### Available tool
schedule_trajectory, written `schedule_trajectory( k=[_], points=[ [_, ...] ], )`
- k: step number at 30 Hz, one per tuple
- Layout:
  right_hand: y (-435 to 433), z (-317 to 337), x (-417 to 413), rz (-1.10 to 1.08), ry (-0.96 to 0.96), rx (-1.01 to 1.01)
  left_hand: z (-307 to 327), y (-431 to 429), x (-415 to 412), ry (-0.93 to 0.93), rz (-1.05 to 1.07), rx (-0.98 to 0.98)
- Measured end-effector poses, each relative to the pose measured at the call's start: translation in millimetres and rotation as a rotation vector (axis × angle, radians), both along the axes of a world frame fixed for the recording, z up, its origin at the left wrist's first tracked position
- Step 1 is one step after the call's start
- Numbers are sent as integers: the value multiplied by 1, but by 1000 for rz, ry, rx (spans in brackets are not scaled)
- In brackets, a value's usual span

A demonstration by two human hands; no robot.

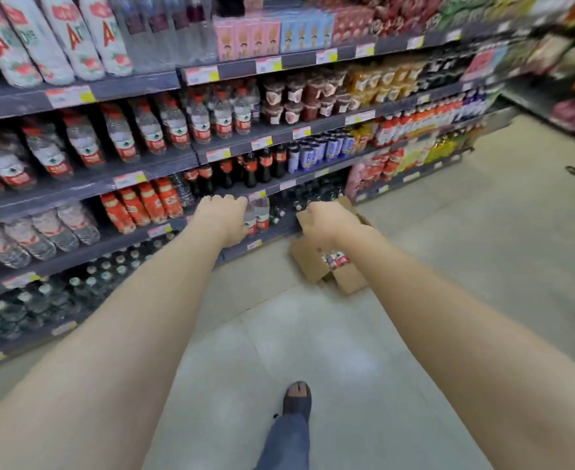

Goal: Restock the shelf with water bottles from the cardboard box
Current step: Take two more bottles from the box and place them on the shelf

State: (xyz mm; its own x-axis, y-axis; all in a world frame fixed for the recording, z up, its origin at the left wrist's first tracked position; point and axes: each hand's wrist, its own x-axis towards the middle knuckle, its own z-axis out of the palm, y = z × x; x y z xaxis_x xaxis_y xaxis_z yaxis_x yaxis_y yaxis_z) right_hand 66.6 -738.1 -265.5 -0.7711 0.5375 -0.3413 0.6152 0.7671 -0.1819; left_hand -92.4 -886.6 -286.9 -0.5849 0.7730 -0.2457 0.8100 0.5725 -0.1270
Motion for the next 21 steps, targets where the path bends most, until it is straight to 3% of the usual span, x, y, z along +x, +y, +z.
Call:
schedule_trajectory(
  k=[3,11,21],
  points=[
    [84,2,12,-30,-136,-8,-19,77,-7,-39,5,26],
    [290,-25,-19,-117,-192,-53,-52,290,-33,-177,-31,10],
    [457,-88,-85,4,-255,-118,-114,448,-60,-256,85,-94]
  ],
)
